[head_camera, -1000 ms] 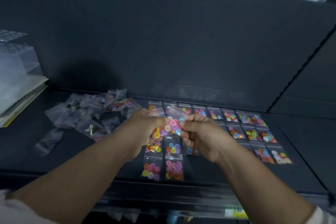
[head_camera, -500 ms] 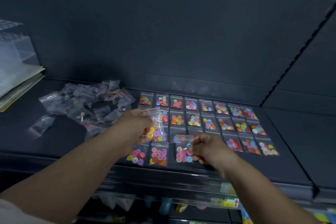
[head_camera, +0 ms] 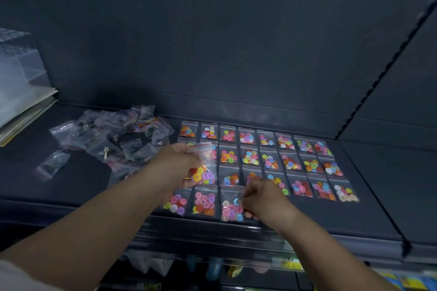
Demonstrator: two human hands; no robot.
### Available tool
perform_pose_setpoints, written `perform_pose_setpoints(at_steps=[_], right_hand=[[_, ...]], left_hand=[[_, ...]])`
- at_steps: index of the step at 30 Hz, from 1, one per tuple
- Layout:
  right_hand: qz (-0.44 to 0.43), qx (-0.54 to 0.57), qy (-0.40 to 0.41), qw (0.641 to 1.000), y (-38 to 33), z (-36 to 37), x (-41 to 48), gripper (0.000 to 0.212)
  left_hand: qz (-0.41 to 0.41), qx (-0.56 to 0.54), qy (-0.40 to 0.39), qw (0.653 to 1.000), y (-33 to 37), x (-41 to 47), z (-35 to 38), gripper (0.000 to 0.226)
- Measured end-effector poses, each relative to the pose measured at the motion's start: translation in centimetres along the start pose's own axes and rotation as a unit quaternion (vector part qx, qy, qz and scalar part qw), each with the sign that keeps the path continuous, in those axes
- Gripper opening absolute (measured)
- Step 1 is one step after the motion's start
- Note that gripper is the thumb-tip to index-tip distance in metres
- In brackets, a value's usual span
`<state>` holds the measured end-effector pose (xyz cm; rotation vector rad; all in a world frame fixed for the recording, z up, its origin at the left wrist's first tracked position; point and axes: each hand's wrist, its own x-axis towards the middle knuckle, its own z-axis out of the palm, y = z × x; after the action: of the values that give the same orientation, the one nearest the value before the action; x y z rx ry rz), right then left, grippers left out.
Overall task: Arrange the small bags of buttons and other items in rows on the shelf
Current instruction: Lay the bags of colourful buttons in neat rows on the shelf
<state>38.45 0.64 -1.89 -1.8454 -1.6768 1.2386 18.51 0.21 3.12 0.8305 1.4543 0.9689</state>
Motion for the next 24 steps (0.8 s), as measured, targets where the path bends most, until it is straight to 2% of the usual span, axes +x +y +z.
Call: perform_pose_setpoints(at_steps=[7, 9, 13, 15, 19, 22, 24], right_hand=[[-0.023, -0.081, 0.043, 0.996, 0.4, 0.3, 0.5, 0.015], [-0.018, -0.075, 0.044, 0.996, 0.5, 0.3, 0.5, 0.018], [-0.034, -0.023, 0.066, 0.997, 0.6, -0.6, 0.1, 0.018], [-0.055, 0.055, 0.064, 0.995, -0.1, -1.2, -0.7, 0.013], [-0.052, 0.198, -0.034, 0.978, -2.2, -2.5, -2.3, 0.016], [-0.056, 0.218, -0.066, 0.972, -2.6, -2.9, -2.5, 0.004], [-0.047, 0.222, -0.064, 0.972, -2.2, -3.1, -2.4, 0.009]], left_hand=[[0.006, 0.017, -0.008, 1.000, 0.0, 0.1, 0.6, 0.014], [0.009, 0.027, -0.012, 1.000, 0.0, 0.1, 0.7, 0.012], [0.016, 0.048, -0.024, 0.998, -0.2, 0.1, 1.2, 0.014], [0.017, 0.058, -0.030, 0.998, -0.3, 0.0, 1.5, 0.017], [0.029, 0.090, -0.050, 0.994, -0.6, -0.2, 2.9, 0.023], [0.047, 0.104, -0.076, 0.991, -0.9, -0.6, 4.2, 0.027], [0.061, 0.115, -0.091, 0.987, -0.9, -0.9, 5.0, 0.026]])
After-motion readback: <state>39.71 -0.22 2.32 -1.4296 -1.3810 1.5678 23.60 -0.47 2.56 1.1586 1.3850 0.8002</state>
